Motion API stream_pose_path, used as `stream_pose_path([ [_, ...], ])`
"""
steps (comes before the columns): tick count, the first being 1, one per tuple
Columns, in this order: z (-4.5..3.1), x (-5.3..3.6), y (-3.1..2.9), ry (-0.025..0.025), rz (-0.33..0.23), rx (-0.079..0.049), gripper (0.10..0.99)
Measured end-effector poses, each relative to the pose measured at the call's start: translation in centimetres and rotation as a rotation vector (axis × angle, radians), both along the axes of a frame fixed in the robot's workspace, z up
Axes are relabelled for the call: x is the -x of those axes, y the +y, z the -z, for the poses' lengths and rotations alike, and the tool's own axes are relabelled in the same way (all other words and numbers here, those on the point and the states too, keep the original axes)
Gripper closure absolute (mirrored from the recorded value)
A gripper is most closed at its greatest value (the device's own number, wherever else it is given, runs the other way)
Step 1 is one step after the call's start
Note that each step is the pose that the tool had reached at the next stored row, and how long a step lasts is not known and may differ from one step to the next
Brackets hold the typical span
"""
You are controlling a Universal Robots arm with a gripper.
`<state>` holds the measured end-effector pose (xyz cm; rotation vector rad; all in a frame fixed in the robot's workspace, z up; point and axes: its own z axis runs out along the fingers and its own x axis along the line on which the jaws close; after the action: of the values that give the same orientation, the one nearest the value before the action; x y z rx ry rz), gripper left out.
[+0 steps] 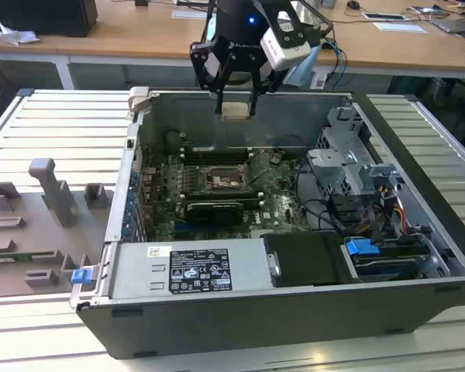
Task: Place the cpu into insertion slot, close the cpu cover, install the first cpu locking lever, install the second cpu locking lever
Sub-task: 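Place the cpu into insertion slot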
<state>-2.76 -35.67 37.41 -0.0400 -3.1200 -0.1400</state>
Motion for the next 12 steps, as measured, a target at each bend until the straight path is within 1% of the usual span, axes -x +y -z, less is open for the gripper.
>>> stream_pose_path([
  [3,0.0,0.0,0.0,0.0,0.017,0.0,0.549],
  [12,0.0,0.0,0.0,0.0,0.035,0.0,0.549],
])
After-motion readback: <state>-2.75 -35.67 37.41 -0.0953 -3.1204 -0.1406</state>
